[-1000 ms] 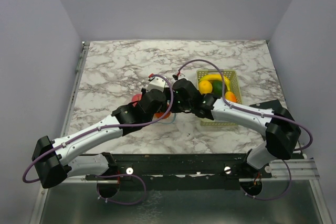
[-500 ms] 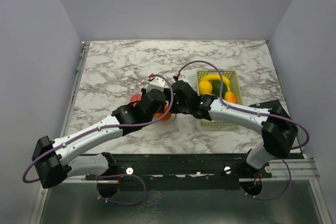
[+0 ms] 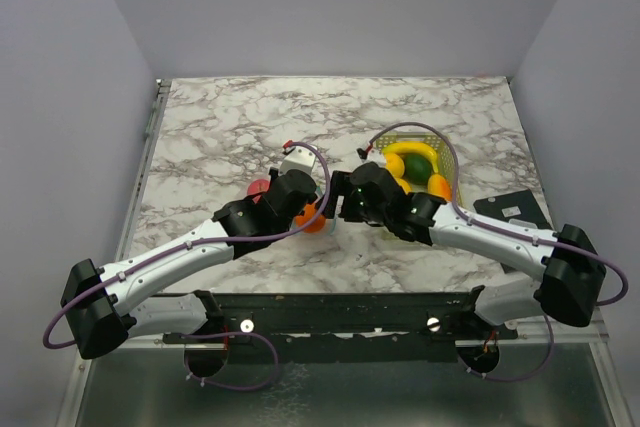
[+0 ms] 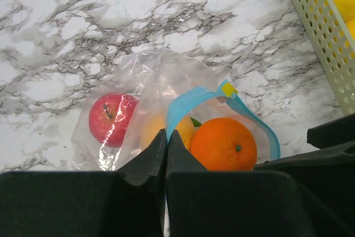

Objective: Place the food in the zip-top bag and seal the zipper

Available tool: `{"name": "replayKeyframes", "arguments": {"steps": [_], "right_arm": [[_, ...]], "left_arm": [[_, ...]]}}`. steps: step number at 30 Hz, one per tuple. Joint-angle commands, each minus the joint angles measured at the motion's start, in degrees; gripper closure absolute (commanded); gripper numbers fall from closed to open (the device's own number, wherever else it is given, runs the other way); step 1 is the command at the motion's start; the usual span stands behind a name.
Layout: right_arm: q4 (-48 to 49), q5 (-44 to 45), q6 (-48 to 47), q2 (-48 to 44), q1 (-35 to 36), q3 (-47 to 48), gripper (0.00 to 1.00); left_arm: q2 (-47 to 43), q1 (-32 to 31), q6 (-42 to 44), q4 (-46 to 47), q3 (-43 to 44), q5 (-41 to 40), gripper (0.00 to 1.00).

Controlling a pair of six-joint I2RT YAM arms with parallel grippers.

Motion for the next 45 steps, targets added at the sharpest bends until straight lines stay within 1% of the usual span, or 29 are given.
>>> {"name": "replayKeyframes", "arguments": {"steps": [1,9,15,22,38,40,42,43,45], "right_arm": [[-1.3,3.8,4.5,-1.6,0.5,-4.3,0.26],[2.3,3.6,8.9,-1.8,0.5,-10.0,0.4],[5.9,3.0,11.2,0.2,0.5,-12.4,0.5],[9.2,1.8,12.3,3.9,0.5,-11.8,0.55],[11.2,4.2,12.9,9.7,0.5,-9.2,0.68],[11.3,4.1,12.9,10.2,0.5,-8.7,0.71],[11.3,4.2,13.1,10.2,0.5,-8.4,0.76],[11.5,4.3,13.1,10.0,0.5,-8.4,0.8],[11.3,4.6,12.8,9.2,0.5,-8.1,0.92]], "left_arm": [[-0.1,0.0,0.0,0.0,1.5,0.9,1.0],[0.2,-0.1,0.1,0.0,1.5,1.0,1.0],[0.3,0.0,0.1,0.0,1.5,1.1,1.0],[0.3,0.0,0.1,0.0,1.5,1.1,1.0],[0.2,-0.1,0.1,0.0,1.5,1.3,1.0],[0.1,0.0,0.0,0.0,1.5,1.4,1.0],[0.0,-0.1,0.1,0.0,1.5,1.6,1.0],[-0.1,0.0,0.0,0.0,1.4,1.6,1.0],[-0.2,0.0,-0.1,0.0,1.4,1.7,1.0]]}}
